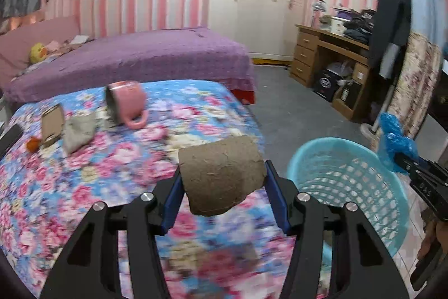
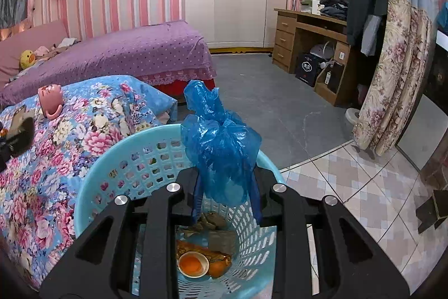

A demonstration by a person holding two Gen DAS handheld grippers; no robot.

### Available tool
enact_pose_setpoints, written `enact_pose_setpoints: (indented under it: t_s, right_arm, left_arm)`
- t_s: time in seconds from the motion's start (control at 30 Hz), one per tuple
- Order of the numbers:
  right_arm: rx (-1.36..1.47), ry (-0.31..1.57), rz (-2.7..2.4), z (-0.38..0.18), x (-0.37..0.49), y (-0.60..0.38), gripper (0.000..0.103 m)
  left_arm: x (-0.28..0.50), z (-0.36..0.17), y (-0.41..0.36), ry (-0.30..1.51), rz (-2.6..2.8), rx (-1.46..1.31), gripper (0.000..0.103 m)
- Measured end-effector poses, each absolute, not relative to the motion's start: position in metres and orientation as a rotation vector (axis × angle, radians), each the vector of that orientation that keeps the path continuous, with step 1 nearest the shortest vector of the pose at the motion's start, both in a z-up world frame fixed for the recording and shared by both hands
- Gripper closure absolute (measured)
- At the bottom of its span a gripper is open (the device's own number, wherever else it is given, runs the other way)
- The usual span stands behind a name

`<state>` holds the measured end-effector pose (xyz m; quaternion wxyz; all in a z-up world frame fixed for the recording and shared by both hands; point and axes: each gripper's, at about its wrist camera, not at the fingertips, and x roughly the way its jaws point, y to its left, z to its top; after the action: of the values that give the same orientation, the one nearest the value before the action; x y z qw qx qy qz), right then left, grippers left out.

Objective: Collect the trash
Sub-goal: 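Open the left tool to drop the paper roll while the right tool releases the blue bag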

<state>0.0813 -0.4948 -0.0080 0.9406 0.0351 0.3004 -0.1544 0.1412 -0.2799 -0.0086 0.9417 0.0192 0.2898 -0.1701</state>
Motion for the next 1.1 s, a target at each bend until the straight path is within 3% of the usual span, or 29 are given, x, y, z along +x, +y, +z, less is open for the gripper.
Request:
enact_pose_setpoints:
  t_s: [0.43,0.47,0.53,0.63,0.8,1.0,1.07,1.1]
  right_arm:
    - [0.154,0.620,-0.366,-0.014,0.067,-0.531,0.075]
    - [0.156,0.617,-0.366,-0.013,0.066,-0.531,0.075]
    - [0.149,0.620,-0.361,-0.013,0.068,-0.530,0.075]
    - [0.134,0.633,-0.359,-0.016,0.071,-0.527,0.075]
    - [0.138,0.636,-0.350,-0.021,0.074,-0.526,0.075]
    - [0.114,0.663,-0.338,-0.030,0.087,-0.515,0.074]
    - [0.106,0.666,-0.336,-0.030,0.090,-0.511,0.064]
    - [0.105,0.663,-0.337,-0.030,0.090,-0.509,0.052]
  left_arm:
    - [0.143,-0.032,-0.394,0.662,-0.529,0.151,0.048]
    - [0.144,-0.033,-0.398,0.673,-0.539,0.153,0.046]
    - [0.144,-0.035,-0.400,0.685,-0.550,0.142,0.027]
    - [0.140,-0.032,-0.398,0.649,-0.539,0.145,0.018]
    - [0.139,-0.030,-0.378,0.587,-0.450,0.167,0.011]
    - [0.145,-0.031,-0.348,0.582,-0.395,0.155,0.010]
    - [0.145,-0.027,-0.337,0.582,-0.386,0.139,0.009]
    - [0.146,-0.026,-0.331,0.583,-0.380,0.127,0.008]
